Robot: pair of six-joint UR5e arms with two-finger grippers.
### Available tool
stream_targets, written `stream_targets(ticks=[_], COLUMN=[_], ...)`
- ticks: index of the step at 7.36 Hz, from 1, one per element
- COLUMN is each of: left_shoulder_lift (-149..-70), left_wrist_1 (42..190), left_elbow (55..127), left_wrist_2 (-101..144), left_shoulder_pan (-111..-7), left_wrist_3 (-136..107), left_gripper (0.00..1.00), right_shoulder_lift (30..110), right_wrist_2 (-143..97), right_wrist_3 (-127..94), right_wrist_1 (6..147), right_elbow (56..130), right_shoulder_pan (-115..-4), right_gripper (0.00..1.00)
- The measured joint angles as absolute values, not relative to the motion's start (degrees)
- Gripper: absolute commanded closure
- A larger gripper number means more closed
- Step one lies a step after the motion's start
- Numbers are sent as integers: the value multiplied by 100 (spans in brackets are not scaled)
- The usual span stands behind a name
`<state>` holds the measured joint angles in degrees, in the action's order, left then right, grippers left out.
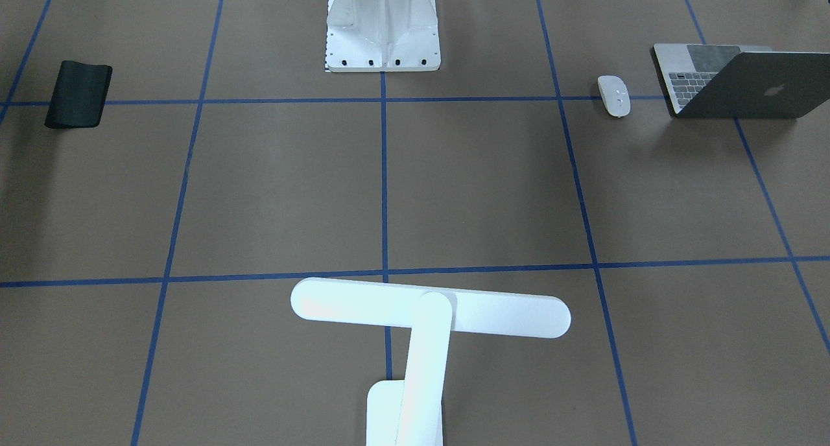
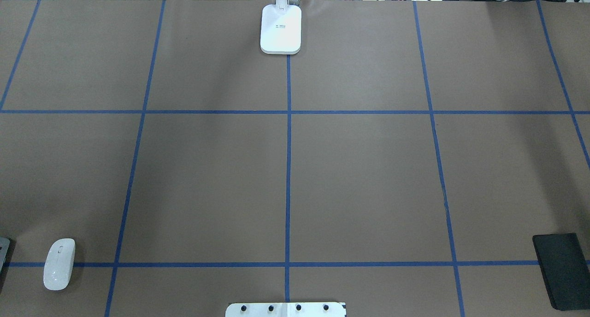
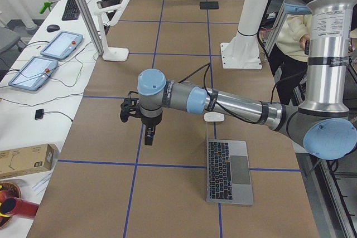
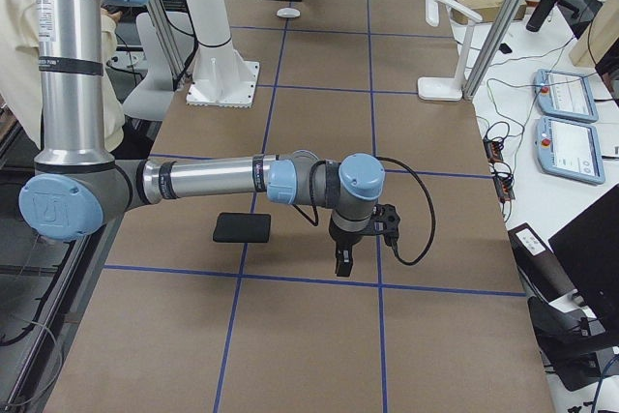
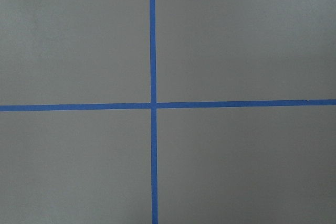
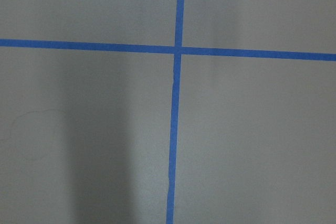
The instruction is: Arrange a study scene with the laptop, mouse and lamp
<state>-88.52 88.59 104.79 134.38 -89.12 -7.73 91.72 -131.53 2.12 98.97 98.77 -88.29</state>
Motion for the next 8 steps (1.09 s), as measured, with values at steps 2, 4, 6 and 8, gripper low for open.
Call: stream_targets(ticks=[2, 4, 6, 8], left_shoulder_lift=[-8841, -8747, -8391, -7940], left_wrist_1=[8859, 8849, 8793, 8695], left_elbow=[10472, 10475, 10565, 10760], left_wrist_2=[13433, 13441, 13445, 13440], left_shoulder_pan=[-8914, -8934, -8990, -9075], left_wrist_3=[-772, -784, -929, -1722], left_gripper=[0, 0, 0, 0], right_shoulder_lift=[9119, 9106, 9134, 9191], right_wrist_2=[-13154, -13054, -12862, -12829], right_wrist_3=[193, 212, 196, 194], right_wrist_1=[9900, 9903, 9918, 9918], right_elbow=[9888, 9867, 9880, 9968], right_shoulder_pan=[-8822, -8811, -8757, -8661], right_gripper=[0, 0, 0, 0])
